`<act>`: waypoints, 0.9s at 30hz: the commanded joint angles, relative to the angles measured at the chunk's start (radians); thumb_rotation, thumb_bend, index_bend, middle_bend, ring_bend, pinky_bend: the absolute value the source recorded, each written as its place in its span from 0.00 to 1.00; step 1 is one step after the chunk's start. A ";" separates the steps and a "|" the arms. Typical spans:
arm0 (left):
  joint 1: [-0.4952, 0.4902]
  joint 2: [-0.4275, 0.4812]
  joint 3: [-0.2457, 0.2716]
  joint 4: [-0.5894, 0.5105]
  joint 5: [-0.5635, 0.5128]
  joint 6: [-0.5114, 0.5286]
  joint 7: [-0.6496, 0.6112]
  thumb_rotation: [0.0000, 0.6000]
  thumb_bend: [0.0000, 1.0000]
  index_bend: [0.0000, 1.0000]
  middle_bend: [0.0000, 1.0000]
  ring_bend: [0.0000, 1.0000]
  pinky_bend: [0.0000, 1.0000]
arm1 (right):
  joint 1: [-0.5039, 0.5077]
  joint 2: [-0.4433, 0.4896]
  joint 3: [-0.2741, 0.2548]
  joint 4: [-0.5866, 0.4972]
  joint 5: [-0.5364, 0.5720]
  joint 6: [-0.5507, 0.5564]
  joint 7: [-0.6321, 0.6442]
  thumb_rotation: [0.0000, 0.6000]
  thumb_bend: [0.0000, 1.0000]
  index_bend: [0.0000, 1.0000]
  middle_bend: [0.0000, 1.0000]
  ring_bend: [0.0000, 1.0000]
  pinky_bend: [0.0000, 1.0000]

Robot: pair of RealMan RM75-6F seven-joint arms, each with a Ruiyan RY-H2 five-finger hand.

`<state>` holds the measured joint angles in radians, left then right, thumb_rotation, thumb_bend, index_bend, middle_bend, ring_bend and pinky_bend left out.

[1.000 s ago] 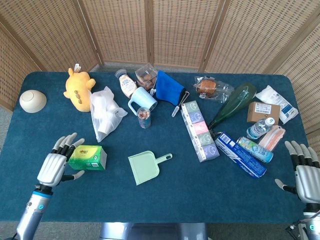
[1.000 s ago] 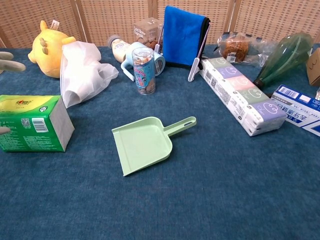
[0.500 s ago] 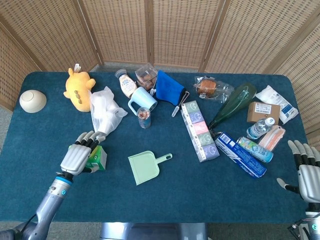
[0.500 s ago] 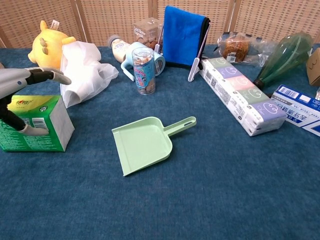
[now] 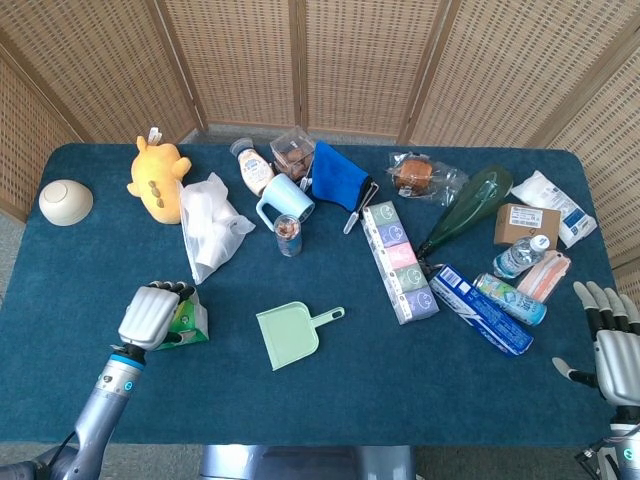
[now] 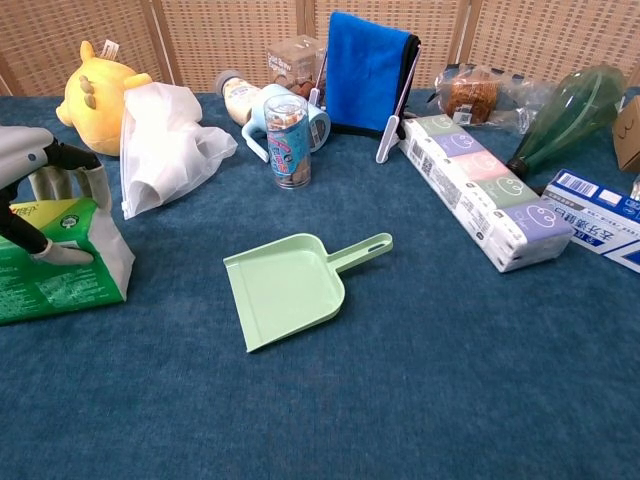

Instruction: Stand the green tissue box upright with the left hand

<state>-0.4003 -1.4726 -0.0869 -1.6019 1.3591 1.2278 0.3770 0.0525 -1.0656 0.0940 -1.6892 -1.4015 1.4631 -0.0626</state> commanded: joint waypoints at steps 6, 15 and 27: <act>0.019 0.027 -0.010 -0.032 0.127 0.104 -0.209 1.00 0.01 0.50 0.63 0.54 0.50 | 0.001 -0.001 0.000 0.001 0.001 -0.002 -0.002 1.00 0.00 0.00 0.00 0.00 0.00; 0.049 -0.075 -0.011 0.129 0.258 0.283 -0.653 1.00 0.01 0.49 0.61 0.50 0.49 | 0.001 -0.004 -0.002 0.001 -0.002 0.000 -0.007 1.00 0.00 0.00 0.00 0.00 0.00; 0.052 -0.203 0.007 0.353 0.194 0.222 -0.984 1.00 0.01 0.46 0.55 0.43 0.48 | 0.003 -0.007 -0.001 0.003 0.003 -0.004 -0.012 1.00 0.00 0.00 0.00 0.00 0.00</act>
<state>-0.3495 -1.6576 -0.0856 -1.2751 1.5597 1.4600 -0.5821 0.0553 -1.0724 0.0932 -1.6861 -1.3982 1.4594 -0.0750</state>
